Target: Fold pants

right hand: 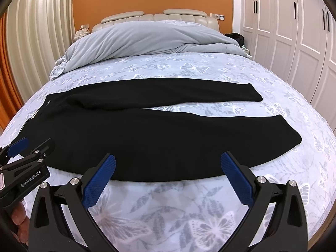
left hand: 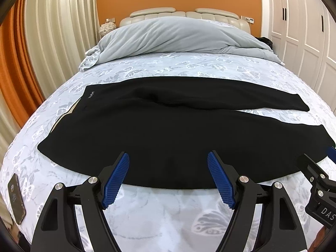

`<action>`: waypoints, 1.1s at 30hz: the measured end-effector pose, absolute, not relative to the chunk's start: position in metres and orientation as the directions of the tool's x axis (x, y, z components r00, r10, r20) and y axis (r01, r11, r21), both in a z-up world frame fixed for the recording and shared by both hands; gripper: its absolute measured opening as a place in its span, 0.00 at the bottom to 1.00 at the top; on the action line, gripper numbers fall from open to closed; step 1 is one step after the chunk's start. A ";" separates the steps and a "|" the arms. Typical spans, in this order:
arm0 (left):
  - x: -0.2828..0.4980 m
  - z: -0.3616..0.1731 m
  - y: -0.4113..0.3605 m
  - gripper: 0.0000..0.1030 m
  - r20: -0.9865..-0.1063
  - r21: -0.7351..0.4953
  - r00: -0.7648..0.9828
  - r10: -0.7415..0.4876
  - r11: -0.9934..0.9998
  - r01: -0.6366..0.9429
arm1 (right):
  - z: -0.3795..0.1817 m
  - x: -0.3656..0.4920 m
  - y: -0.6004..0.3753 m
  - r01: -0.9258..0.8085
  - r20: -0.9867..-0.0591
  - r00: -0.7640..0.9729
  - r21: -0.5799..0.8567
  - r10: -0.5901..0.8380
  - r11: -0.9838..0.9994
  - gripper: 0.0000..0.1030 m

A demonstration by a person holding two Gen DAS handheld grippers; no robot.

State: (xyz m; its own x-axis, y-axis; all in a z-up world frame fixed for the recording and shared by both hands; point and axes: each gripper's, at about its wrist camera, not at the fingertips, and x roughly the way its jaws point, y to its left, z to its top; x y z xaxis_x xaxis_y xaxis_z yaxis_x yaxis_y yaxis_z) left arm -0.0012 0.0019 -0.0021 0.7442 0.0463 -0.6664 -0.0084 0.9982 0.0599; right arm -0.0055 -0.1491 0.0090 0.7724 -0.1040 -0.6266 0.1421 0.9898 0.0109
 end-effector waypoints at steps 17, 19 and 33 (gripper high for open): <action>-0.002 -0.003 0.002 0.73 -0.668 0.061 0.743 0.045 0.998 -0.006 | 0.009 -0.006 -0.149 0.143 -0.627 0.772 0.014 -0.103 0.990 0.95; -0.002 -0.003 0.003 0.73 -0.668 0.061 0.743 0.045 0.998 -0.006 | 0.009 -0.006 -0.149 0.144 -0.627 0.772 0.014 -0.104 0.989 0.95; -0.001 -0.003 0.000 0.73 -0.668 0.059 0.742 0.045 0.998 -0.007 | 0.008 -0.006 -0.149 0.143 -0.629 0.771 0.016 -0.102 0.990 0.95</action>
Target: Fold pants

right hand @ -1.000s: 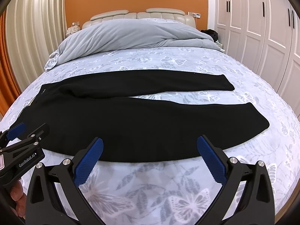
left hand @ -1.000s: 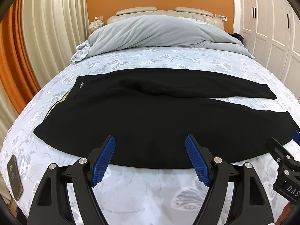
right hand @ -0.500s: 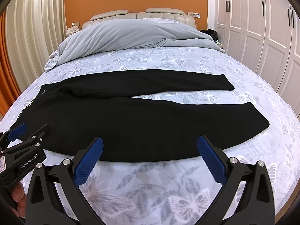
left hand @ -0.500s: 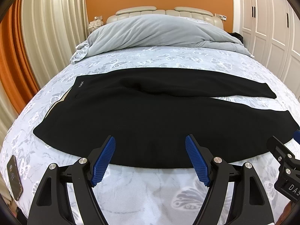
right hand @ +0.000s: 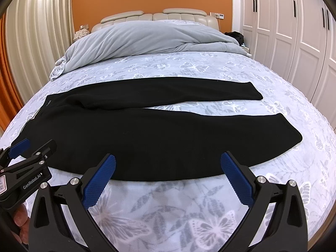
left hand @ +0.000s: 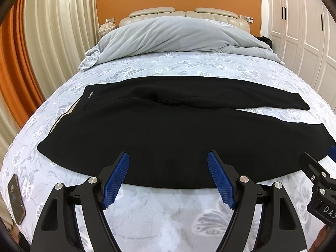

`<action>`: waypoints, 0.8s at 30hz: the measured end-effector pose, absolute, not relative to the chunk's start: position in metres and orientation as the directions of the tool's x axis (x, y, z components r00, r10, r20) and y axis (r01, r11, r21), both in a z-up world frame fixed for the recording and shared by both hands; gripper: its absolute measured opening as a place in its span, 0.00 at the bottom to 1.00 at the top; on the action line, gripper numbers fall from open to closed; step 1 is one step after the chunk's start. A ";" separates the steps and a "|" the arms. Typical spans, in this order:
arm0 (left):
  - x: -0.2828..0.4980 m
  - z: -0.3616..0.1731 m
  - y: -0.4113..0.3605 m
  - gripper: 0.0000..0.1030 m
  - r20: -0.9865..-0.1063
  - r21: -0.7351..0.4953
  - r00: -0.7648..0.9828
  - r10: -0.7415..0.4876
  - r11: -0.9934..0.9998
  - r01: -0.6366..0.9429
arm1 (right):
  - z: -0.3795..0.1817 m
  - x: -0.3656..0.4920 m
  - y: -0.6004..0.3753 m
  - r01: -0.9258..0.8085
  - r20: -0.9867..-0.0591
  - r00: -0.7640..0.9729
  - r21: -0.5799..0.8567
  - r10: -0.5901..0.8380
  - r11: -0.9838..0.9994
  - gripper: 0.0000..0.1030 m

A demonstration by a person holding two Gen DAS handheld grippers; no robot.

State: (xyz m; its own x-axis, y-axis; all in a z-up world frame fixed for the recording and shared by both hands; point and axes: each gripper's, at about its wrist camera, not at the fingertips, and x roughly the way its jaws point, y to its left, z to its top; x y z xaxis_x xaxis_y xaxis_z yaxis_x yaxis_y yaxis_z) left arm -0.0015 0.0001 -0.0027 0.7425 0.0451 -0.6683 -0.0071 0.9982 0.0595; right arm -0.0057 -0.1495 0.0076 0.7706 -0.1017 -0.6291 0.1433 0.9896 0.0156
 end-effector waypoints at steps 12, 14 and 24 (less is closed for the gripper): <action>-0.002 -0.004 0.000 0.73 -0.668 0.063 0.743 0.048 0.998 -0.009 | 0.007 -0.006 -0.149 0.144 -0.630 0.770 0.016 -0.102 0.989 0.95; -0.002 -0.004 0.000 0.73 -0.668 0.063 0.742 0.048 0.998 -0.008 | 0.007 -0.006 -0.150 0.144 -0.631 0.769 0.016 -0.102 0.989 0.95; -0.002 -0.004 0.001 0.73 -0.669 0.062 0.742 0.046 0.998 -0.006 | 0.007 -0.005 -0.150 0.144 -0.631 0.769 0.017 -0.101 0.989 0.95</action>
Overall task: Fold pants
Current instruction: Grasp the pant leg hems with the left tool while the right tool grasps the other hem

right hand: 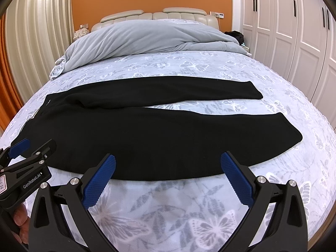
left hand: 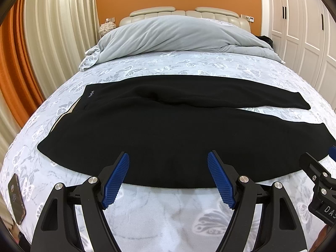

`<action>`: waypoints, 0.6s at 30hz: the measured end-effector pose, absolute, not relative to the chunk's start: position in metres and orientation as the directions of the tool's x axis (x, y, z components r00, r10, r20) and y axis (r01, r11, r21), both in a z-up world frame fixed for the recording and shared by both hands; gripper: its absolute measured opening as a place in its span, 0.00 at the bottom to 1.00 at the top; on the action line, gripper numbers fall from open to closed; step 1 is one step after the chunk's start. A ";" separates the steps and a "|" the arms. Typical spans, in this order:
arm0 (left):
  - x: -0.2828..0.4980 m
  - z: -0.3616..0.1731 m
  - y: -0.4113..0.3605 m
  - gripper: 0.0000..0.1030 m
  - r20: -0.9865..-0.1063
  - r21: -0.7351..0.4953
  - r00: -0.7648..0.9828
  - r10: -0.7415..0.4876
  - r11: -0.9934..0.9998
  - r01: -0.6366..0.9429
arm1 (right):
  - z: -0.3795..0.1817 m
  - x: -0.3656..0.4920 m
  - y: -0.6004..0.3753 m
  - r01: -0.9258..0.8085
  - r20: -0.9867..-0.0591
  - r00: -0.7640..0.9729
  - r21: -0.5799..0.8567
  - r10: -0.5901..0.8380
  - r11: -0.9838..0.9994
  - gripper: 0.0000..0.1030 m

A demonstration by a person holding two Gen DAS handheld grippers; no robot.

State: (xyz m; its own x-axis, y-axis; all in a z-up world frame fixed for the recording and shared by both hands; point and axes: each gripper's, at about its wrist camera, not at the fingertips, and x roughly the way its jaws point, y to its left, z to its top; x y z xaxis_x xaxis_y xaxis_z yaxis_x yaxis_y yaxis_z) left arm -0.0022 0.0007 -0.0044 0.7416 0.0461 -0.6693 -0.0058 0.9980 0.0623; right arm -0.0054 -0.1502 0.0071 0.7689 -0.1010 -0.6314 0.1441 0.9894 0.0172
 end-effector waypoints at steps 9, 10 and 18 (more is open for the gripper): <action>0.000 -0.005 0.005 0.73 -0.685 0.032 0.728 0.018 0.999 0.005 | 0.007 -0.004 -0.152 0.142 -0.636 0.765 0.021 -0.096 0.990 0.95; 0.002 -0.004 0.009 0.76 -0.697 0.004 0.717 -0.008 1.000 0.014 | 0.006 -0.003 -0.154 0.141 -0.642 0.761 0.024 -0.093 0.990 0.95; 0.069 0.037 0.122 0.86 -0.684 -0.268 0.715 -0.143 0.961 -0.064 | 0.025 0.052 -0.253 0.155 -0.708 0.705 0.080 -0.053 0.985 0.95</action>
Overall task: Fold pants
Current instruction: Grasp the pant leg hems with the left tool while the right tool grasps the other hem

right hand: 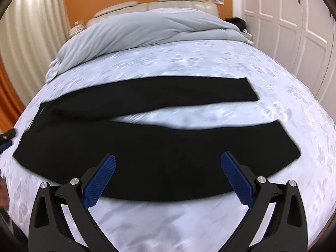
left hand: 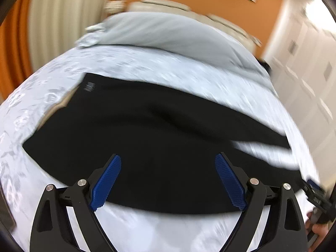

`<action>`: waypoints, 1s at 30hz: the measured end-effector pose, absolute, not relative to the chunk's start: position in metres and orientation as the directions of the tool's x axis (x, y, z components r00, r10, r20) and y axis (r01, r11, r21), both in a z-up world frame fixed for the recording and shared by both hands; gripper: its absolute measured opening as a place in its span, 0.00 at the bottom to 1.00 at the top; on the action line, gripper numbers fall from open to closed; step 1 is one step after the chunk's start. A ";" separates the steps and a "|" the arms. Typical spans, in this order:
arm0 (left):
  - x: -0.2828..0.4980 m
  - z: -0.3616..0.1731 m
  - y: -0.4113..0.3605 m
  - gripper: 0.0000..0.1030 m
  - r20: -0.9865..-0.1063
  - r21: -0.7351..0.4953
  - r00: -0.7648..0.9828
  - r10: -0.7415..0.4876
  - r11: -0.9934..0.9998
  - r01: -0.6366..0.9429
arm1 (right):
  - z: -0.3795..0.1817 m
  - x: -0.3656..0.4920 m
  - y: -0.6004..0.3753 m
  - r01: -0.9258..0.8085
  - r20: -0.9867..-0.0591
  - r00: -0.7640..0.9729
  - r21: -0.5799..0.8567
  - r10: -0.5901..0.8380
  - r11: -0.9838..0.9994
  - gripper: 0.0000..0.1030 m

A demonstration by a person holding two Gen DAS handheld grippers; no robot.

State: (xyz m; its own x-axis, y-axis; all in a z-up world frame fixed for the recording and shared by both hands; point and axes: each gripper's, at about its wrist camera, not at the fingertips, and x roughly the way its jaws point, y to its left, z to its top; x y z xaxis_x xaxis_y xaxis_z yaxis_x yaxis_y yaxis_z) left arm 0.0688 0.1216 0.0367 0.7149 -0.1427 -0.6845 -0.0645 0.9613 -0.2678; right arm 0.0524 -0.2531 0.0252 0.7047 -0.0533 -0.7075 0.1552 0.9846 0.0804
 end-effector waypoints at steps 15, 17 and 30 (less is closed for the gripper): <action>0.323 -0.058 0.330 0.87 -0.886 -0.117 0.447 0.122 0.874 -0.471 | -0.029 0.265 -0.470 0.394 -0.792 0.580 0.069 -0.190 0.916 0.95; 0.338 -0.077 0.339 0.87 -0.904 -0.159 0.420 0.076 0.853 -0.497 | -0.040 0.288 -0.484 0.415 -0.809 0.554 0.063 -0.197 0.908 0.95; 0.325 -0.037 0.335 0.20 -0.797 -0.212 0.597 0.086 0.887 -0.410 | -0.008 0.282 -0.455 0.277 -0.700 0.710 0.180 -0.075 0.944 0.12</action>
